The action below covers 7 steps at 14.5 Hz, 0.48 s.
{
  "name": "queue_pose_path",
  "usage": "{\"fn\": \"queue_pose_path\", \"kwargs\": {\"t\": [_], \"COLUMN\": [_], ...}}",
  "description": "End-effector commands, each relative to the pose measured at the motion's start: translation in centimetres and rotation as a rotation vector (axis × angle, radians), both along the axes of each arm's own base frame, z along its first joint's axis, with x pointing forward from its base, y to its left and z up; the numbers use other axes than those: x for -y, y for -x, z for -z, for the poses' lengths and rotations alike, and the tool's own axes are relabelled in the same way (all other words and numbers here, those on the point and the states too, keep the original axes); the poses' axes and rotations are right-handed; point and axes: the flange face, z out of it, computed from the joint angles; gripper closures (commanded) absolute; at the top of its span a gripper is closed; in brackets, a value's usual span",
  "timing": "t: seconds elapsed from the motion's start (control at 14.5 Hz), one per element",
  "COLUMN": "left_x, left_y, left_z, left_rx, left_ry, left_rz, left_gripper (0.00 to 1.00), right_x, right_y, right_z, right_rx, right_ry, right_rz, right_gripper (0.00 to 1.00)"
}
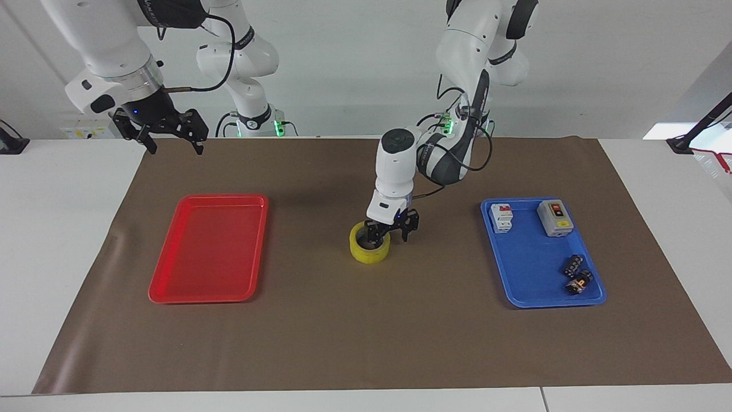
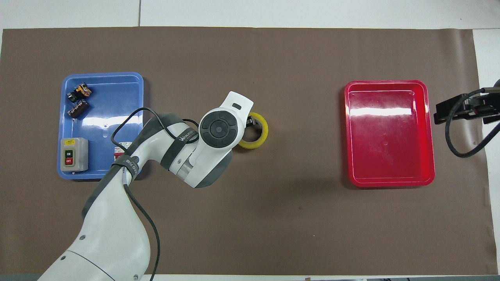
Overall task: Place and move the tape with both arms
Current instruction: 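Release the tape with the left gripper while the right gripper reaches it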
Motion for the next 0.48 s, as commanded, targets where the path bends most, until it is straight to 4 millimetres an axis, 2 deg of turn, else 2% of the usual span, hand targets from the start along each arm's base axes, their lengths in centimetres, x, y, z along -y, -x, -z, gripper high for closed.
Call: {"fn": "queue_pose_path", "kwargs": {"t": [0.0, 0.21, 0.41], "left_x": [-4.7, -8.4, -14.0], "left_y": [-1.1, -1.9, -2.6], "left_z": [-5.2, -7.8, -10.9], "left_rx": [0.054, 0.024, -0.051], "left_ry": [0.006, -0.045, -0.087], "left_rz": [-0.028, 0.015, 0.099], "left_gripper": [0.00, 0.00, 0.00], "right_x": [0.0, -0.6, -6.5], "right_y": [0.5, 0.3, 0.5], "right_z": [-0.1, 0.5, 1.7], "right_rx": [0.013, 0.028, 0.062], "right_ry": [-0.012, -0.013, -0.018], "right_rz": [0.007, 0.001, -0.075], "right_gripper": [0.00, 0.00, 0.00]}}
